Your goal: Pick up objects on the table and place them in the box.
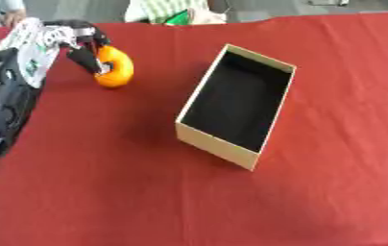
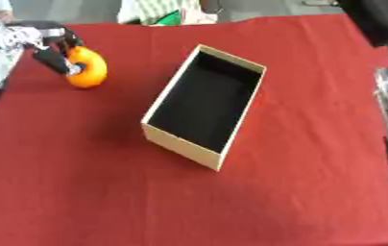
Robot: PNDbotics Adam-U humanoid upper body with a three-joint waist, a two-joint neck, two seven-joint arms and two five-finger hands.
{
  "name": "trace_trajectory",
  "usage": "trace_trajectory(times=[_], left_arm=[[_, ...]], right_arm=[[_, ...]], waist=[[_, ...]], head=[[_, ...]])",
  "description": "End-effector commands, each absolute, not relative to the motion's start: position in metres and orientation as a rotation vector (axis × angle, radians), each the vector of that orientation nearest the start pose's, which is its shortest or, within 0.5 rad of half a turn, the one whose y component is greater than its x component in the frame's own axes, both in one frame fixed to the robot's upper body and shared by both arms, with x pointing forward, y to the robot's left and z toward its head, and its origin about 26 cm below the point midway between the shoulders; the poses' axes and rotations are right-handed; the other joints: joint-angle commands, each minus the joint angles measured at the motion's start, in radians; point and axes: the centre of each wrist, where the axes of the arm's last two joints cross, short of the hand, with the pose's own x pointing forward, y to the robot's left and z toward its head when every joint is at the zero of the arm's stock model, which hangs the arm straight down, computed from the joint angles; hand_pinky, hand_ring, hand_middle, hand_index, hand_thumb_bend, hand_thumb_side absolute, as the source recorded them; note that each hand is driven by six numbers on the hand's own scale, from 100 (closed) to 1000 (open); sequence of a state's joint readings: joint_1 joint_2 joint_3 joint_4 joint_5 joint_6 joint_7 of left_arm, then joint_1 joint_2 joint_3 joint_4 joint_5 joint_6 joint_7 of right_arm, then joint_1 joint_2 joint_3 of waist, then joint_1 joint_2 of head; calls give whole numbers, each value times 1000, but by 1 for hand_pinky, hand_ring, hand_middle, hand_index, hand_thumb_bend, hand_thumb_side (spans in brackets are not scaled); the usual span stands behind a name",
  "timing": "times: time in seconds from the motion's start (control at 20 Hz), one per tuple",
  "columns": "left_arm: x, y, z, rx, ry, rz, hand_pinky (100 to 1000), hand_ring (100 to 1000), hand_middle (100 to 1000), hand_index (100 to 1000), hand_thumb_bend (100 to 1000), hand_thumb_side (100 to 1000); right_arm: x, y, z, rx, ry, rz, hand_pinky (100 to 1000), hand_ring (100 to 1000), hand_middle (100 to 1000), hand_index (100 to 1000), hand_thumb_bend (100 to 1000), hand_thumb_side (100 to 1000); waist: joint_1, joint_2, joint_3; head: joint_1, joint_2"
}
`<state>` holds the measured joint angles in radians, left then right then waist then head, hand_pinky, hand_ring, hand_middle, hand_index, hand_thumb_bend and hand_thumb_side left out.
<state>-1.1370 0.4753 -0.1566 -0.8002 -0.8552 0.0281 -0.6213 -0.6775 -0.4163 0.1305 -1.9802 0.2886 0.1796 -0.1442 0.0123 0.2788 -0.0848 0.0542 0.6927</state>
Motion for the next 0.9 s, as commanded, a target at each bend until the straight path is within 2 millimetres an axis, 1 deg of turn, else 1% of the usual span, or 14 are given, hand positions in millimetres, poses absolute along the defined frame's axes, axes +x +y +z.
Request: trace_trajectory(times=[0.05, 0.15, 0.2, 0.35, 0.55, 0.6, 0.7, 0.9], left_arm=[[494, 269, 285, 789, -1262, -1384, 404, 638, 657, 802, 100, 228], [492, 265, 291, 762, -1306, -1382, 405, 647, 677, 816, 100, 243], [490, 264, 294, 754, -1321, -1380, 412, 660, 701, 829, 100, 251], [488, 261, 300, 759, -1338, -1375, 412, 666, 727, 845, 100, 264], [485, 256, 307, 789, -1355, -1368, 390, 649, 719, 838, 100, 289], [485, 255, 309, 797, -1365, -1365, 384, 644, 719, 839, 100, 290], [482, 251, 316, 819, -1394, -1367, 379, 639, 713, 834, 100, 292], [474, 236, 332, 849, -1478, -1401, 360, 627, 704, 827, 100, 298]], right_arm=[[308, -203, 307, -560, -2507, 503, 928, 797, 754, 917, 100, 756], [308, -203, 307, -561, -2503, 502, 928, 797, 754, 916, 100, 757], [308, -203, 307, -562, -2501, 502, 928, 796, 753, 917, 100, 757], [308, -204, 306, -561, -2499, 498, 929, 796, 753, 917, 100, 757], [308, -203, 306, -559, -2498, 499, 929, 797, 754, 917, 100, 755], [308, -203, 306, -559, -2499, 499, 929, 797, 754, 917, 100, 764], [308, -203, 306, -560, -2500, 500, 929, 797, 754, 917, 100, 755], [308, -203, 306, -565, -2500, 499, 929, 797, 753, 916, 100, 754]], waist=[[-1, -18, 2], [-1, -19, 3], [-1, -19, 3], [1, -20, 4], [2, -22, 5], [2, -22, 5], [1, -23, 5], [2, -24, 6]], head=[[3, -8], [2, -7], [2, -7], [2, -7], [1, -8], [0, -8], [-3, -7], [-10, -8]])
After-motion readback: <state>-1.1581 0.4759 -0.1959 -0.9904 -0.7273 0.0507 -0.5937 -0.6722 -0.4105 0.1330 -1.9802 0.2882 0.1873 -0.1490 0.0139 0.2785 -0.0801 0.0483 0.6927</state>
